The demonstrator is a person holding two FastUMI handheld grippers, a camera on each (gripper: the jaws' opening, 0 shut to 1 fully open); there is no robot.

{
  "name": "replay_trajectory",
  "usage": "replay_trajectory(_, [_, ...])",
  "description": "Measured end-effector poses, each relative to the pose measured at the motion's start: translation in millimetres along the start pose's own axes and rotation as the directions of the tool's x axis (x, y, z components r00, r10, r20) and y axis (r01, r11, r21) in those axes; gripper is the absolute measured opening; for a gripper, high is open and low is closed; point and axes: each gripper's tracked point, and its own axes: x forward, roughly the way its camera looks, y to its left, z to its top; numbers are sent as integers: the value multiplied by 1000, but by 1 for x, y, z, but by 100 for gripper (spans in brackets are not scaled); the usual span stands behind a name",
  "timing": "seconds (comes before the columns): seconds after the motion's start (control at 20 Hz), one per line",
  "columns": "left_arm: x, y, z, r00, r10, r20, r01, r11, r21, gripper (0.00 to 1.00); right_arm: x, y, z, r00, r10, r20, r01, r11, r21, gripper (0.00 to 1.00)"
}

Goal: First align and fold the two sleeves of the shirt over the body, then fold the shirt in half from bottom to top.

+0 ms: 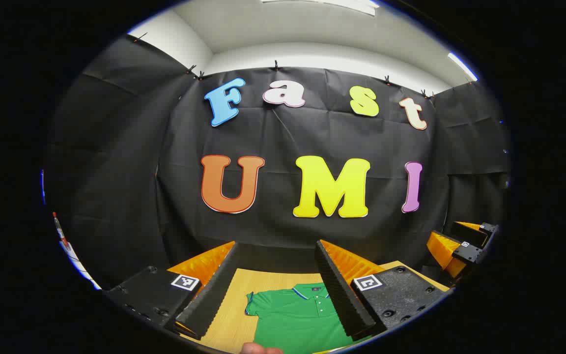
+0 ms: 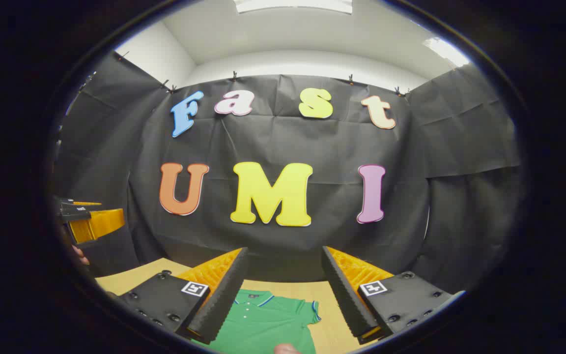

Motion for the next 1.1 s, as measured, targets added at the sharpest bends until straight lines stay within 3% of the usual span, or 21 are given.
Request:
replay_trajectory(0.5, [-18,13,-5,998,62,-24,-61,998,20,98,1,13,-5,997,83,-4,-83,997,5,94])
replay_trajectory(1.1, [-17,7,-19,997,36,-61,-36,999,-9,98,3,-2,-13,995,95,-27,-95,995,-9,94])
